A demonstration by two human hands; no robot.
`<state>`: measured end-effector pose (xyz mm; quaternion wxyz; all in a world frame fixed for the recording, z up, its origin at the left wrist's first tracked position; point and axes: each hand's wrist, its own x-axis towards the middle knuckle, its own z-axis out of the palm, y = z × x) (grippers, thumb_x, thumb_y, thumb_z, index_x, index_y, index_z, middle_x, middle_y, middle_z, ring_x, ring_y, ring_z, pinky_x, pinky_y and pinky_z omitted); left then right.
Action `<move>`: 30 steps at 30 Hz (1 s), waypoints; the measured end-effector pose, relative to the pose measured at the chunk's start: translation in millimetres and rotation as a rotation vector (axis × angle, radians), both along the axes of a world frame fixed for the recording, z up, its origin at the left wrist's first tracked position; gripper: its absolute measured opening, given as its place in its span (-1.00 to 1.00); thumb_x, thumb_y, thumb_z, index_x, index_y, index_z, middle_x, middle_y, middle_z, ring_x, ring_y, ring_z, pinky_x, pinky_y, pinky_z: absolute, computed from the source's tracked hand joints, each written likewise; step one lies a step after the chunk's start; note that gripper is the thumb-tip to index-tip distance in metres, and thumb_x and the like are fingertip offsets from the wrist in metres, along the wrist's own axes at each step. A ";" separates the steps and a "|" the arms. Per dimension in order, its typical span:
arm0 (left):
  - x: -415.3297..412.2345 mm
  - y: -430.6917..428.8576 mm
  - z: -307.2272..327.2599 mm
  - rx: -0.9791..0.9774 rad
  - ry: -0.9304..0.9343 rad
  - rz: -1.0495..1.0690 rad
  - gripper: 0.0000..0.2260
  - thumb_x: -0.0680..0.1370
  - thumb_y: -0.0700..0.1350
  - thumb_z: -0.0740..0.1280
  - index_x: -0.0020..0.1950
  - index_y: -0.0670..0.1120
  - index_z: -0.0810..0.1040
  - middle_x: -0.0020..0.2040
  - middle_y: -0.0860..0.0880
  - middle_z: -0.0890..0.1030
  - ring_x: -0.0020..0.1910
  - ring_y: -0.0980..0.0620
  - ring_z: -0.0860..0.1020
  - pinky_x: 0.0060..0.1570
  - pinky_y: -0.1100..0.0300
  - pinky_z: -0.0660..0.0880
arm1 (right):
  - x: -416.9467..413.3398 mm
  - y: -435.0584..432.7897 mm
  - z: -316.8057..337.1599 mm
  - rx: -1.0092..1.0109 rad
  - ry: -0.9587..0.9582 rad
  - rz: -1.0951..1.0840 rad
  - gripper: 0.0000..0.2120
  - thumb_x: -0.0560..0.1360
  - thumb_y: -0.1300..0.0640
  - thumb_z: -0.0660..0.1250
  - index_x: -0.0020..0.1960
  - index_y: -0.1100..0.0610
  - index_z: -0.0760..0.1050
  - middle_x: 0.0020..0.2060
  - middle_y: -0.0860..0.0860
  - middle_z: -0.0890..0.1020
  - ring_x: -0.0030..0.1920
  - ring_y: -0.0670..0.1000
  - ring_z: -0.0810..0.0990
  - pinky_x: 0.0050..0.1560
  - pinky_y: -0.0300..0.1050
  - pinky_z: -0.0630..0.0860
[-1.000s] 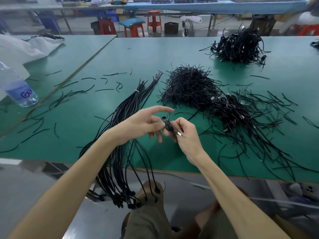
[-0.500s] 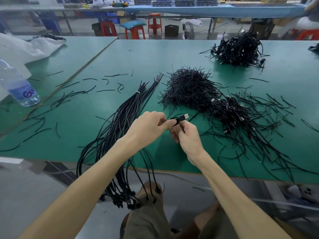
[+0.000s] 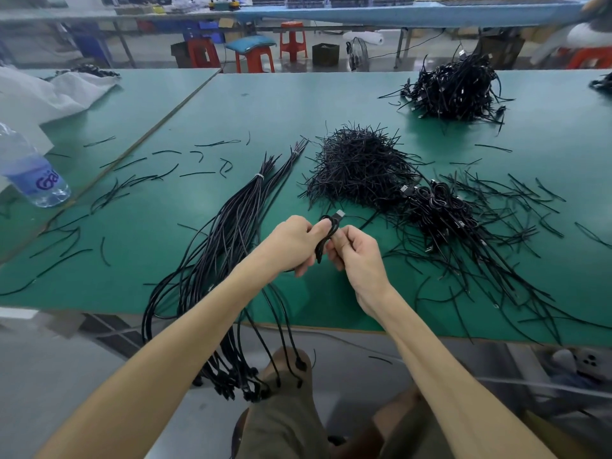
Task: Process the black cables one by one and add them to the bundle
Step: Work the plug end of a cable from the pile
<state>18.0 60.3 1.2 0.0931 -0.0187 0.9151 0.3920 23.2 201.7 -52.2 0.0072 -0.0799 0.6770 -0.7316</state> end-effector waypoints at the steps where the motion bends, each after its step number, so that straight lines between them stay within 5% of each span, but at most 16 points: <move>1: -1.1 -0.3 0.3 0.017 -0.025 0.002 -0.42 0.71 0.15 0.11 -0.08 -0.34 0.62 -0.47 -0.16 0.55 -0.58 -0.03 0.44 -0.56 0.32 0.32 | 0.3 -0.2 0.4 -0.002 0.000 0.001 -0.72 0.71 0.21 0.18 -0.16 0.19 0.47 -0.37 -0.07 0.56 -0.36 -0.14 0.45 -0.36 -0.30 0.38; 6: -5.6 2.1 3.0 0.067 -0.067 0.030 -0.42 0.71 0.12 0.11 -0.05 -0.39 0.59 -0.37 -0.24 0.55 -0.56 -0.09 0.43 -0.59 0.33 0.29 | 0.4 0.9 1.7 -0.029 -0.009 -0.012 -0.72 0.71 0.21 0.18 -0.17 0.18 0.47 -0.37 -0.06 0.54 -0.36 -0.14 0.45 -0.35 -0.31 0.39; 12: -4.3 5.0 6.1 0.266 -0.172 0.063 -0.61 0.72 0.03 0.11 -0.14 -0.18 0.50 -0.56 0.03 0.43 -0.64 0.02 0.37 -0.60 0.33 0.27 | -1.0 1.2 2.8 -0.063 -0.013 -0.034 -0.73 0.70 0.21 0.20 -0.18 0.19 0.45 -0.42 -0.14 0.52 -0.40 -0.20 0.43 -0.36 -0.35 0.38; 18: -3.8 -2.3 2.9 0.372 -0.307 0.082 -0.65 0.70 0.00 0.15 -0.16 -0.16 0.54 -0.54 0.02 0.32 -0.60 0.03 0.24 -0.57 0.30 0.20 | 0.0 -0.4 1.3 0.004 0.017 -0.016 -0.74 0.69 0.20 0.23 -0.17 0.20 0.46 -0.38 -0.05 0.56 -0.41 -0.18 0.46 -0.35 -0.31 0.39; 25: -4.5 -9.1 -1.5 0.270 -0.033 0.035 -0.50 0.69 0.15 0.23 -0.14 -0.26 0.61 -0.42 0.00 0.49 -0.51 0.04 0.37 -0.55 0.30 0.27 | -2.8 -0.1 -2.7 0.023 0.017 -0.096 -0.72 0.68 0.08 0.27 -0.15 0.18 0.52 -0.38 -0.05 0.59 -0.38 -0.07 0.47 -0.31 -0.24 0.42; 30: -0.2 -12.7 0.9 0.293 0.077 0.005 -0.72 0.67 0.02 0.31 -0.03 -0.18 0.62 -0.25 0.02 0.61 -0.41 0.10 0.56 -0.45 0.28 0.44 | -2.4 -0.5 1.3 0.025 -0.031 -0.106 -0.70 0.68 -0.03 0.24 -0.03 0.18 0.57 -0.26 0.00 0.62 -0.26 -0.09 0.54 -0.20 -0.25 0.47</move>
